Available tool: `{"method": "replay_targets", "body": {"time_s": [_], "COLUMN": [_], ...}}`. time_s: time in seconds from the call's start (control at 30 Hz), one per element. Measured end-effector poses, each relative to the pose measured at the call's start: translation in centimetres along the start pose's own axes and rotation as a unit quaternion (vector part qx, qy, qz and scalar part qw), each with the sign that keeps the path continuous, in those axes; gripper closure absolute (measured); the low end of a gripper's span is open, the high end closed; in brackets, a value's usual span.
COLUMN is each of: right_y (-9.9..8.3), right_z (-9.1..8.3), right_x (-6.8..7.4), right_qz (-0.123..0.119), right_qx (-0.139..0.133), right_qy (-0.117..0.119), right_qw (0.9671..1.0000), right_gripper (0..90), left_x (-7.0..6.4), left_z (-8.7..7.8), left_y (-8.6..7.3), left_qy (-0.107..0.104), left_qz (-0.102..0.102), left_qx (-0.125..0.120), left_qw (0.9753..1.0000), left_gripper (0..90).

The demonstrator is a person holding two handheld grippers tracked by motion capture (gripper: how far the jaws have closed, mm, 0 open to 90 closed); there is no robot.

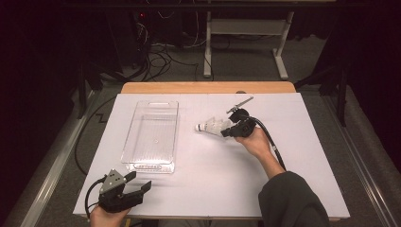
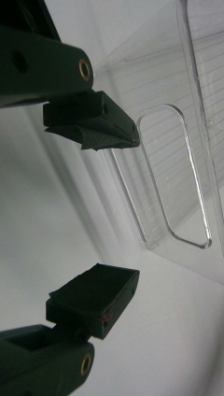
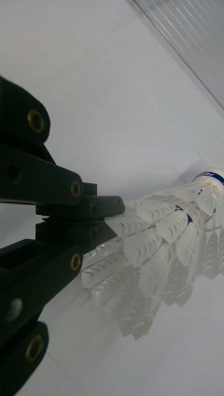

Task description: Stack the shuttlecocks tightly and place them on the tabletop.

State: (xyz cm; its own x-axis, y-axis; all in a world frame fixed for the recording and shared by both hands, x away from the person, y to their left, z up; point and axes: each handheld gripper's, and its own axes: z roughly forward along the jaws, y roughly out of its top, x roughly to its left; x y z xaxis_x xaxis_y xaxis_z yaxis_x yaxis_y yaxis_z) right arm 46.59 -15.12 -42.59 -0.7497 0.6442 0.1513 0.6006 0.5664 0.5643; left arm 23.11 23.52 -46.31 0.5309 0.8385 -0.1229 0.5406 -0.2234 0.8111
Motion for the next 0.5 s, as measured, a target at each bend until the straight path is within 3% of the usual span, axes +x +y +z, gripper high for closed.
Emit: {"method": "replay_targets", "body": {"time_s": [0.5], "right_y": [-0.16], "right_z": [-0.17], "right_x": [-0.15], "right_qz": [0.007], "right_qx": [-0.003], "right_qy": [-0.003], "right_qw": [1.0000], "right_gripper": [82.4], "left_x": [0.01], "left_z": [0.00], "left_y": [0.01], "left_qy": [0.000], "left_qz": [0.000], "left_qx": [0.000], "left_qw": [1.0000], "left_gripper": [31.9]}}
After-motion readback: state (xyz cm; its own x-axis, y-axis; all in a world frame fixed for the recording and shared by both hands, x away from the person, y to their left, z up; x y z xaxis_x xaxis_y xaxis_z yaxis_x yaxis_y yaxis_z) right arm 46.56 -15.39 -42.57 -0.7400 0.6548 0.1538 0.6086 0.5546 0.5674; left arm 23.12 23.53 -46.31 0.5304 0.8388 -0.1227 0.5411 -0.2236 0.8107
